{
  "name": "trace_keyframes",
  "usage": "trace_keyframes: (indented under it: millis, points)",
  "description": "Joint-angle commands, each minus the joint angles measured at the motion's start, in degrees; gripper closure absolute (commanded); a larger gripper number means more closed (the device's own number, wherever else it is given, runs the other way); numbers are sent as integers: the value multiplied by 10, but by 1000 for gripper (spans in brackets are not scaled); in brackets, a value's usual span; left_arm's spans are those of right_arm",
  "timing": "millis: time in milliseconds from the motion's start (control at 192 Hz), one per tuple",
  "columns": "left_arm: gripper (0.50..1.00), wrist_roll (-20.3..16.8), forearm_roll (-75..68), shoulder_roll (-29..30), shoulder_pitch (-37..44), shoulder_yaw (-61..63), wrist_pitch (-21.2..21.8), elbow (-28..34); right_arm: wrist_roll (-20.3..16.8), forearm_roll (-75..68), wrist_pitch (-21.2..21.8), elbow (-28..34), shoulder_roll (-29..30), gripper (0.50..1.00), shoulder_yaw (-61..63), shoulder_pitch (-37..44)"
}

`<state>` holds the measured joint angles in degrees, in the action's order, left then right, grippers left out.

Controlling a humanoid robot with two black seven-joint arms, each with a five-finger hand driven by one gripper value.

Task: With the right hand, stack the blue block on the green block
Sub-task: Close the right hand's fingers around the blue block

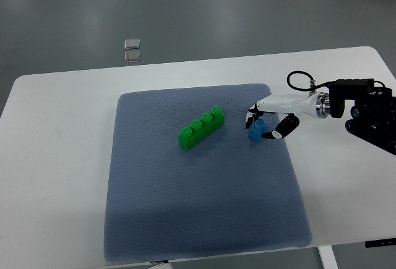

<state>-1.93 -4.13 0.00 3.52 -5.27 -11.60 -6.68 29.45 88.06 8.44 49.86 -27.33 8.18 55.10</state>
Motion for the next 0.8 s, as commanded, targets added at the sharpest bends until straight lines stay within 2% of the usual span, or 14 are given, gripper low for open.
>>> trace_keyframes:
  millis: [0, 322, 359, 416, 494, 796]
  points:
    - [500, 0, 0, 0, 0, 0, 0, 0, 1, 0, 0, 0, 0, 807, -1, -1]
    - [500, 0, 0, 0, 0, 0, 0, 0, 1, 1, 0, 0, -1, 810, -2, -1]
    - [500, 0, 0, 0, 0, 0, 0, 0, 1, 1, 0, 0, -2, 844, -2, -1]
    - [500, 0, 0, 0, 0, 0, 0, 0, 1, 1, 0, 0, -3, 850, -2, -1]
    - [500, 0, 0, 0, 0, 0, 0, 0, 2, 4, 0, 0, -3, 883, -2, -1]
    - [500, 0, 0, 0, 0, 0, 0, 0, 4, 4, 0, 0, -3, 922, 0, 0]
